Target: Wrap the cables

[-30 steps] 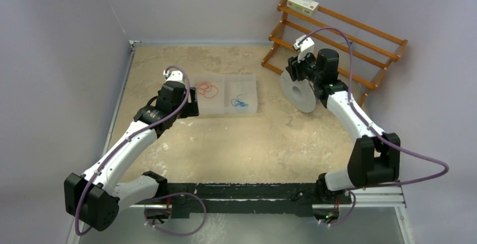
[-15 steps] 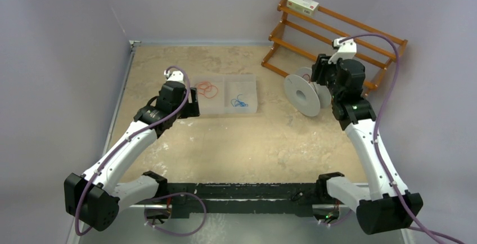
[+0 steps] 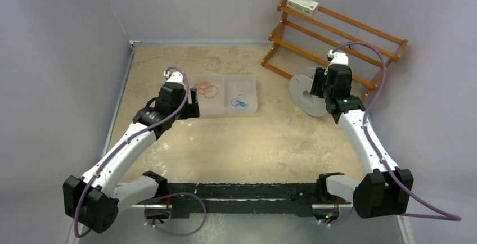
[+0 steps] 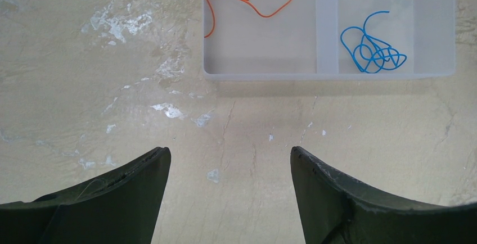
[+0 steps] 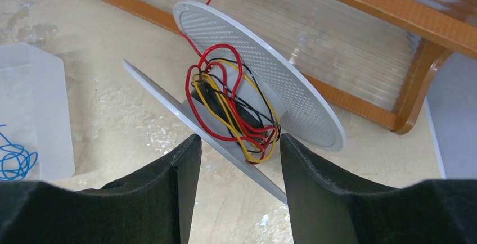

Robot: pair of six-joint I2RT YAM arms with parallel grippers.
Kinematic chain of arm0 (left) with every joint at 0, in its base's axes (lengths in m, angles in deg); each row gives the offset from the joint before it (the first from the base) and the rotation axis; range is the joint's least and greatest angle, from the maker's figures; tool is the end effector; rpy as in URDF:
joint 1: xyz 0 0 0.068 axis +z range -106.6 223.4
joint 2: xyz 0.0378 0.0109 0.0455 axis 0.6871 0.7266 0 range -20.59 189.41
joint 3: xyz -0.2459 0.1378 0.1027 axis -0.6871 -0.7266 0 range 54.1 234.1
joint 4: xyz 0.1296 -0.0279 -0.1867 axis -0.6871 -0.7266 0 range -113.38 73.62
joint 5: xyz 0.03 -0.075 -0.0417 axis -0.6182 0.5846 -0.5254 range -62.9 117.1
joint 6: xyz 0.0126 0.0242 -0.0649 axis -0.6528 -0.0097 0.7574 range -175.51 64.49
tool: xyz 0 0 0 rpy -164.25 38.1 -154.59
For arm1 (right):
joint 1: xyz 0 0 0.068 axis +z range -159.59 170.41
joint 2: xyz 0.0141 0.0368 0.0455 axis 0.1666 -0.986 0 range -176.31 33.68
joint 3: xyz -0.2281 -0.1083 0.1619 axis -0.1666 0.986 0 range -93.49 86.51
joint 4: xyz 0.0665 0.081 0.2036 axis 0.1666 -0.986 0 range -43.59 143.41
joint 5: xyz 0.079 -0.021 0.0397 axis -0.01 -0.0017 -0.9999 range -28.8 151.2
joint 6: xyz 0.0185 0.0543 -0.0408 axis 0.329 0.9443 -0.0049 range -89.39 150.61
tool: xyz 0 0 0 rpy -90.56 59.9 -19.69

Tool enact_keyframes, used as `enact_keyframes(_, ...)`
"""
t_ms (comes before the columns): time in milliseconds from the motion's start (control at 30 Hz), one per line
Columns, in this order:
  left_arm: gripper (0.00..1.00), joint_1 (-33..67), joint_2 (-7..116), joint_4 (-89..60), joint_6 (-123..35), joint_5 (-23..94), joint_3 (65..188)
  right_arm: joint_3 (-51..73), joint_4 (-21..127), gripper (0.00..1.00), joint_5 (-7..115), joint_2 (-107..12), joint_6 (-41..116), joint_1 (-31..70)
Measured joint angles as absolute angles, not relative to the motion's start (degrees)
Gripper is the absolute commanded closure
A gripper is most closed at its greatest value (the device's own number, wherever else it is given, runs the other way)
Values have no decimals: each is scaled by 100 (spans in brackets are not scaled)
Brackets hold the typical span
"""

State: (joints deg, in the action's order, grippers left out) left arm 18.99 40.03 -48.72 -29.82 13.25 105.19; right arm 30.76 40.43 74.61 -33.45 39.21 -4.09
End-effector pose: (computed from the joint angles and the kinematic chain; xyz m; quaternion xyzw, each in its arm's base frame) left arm 0.1792 -0.0662 0.3057 -0.0593 0.9058 -0.0717 0.4134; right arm 0.2428 0.0101 0.3462 0.0858 0.8326 -0.0313 0.5463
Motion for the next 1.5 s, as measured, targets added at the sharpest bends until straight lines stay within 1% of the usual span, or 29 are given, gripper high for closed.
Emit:
enact_keyframes(167,22,1899,3997,-4872,-2982,1328,10504,3076,4041,47,7409,-3343,3921,-477)
enact_keyframes(500,22,1899,3986,-4870,-2982,1341,10502,3076,4059,65,6845,-3345,3934,-479)
enact_keyframes(700,22,1899,3966,-4870,-2982,1341,10497,3076,4030,73,6441,-3419,3939,-479)
enact_keyframes(733,22,1899,3964,-4870,-2982,1341,10497,3076,4028,75,6377,-3434,3937,-479)
enact_keyframes(767,22,1899,3962,-4870,-2982,1341,10497,3076,4015,80,6305,-3448,3937,-479)
enact_keyframes(867,22,1899,3957,-4870,-2982,1341,10497,3076,3982,100,6200,-3461,3906,-479)
enact_keyframes(1100,22,1899,3896,-4870,-2982,1339,10497,3017,3880,100,6124,-3450,3825,-484)
enact_keyframes(1267,22,1899,3855,-4868,-2982,1330,10497,2807,3534,100,5850,-3365,3834,-484)
enact_keyframes(1500,22,1899,3794,-4870,-2967,1144,10497,2447,2992,100,5571,-2949,3917,-219)
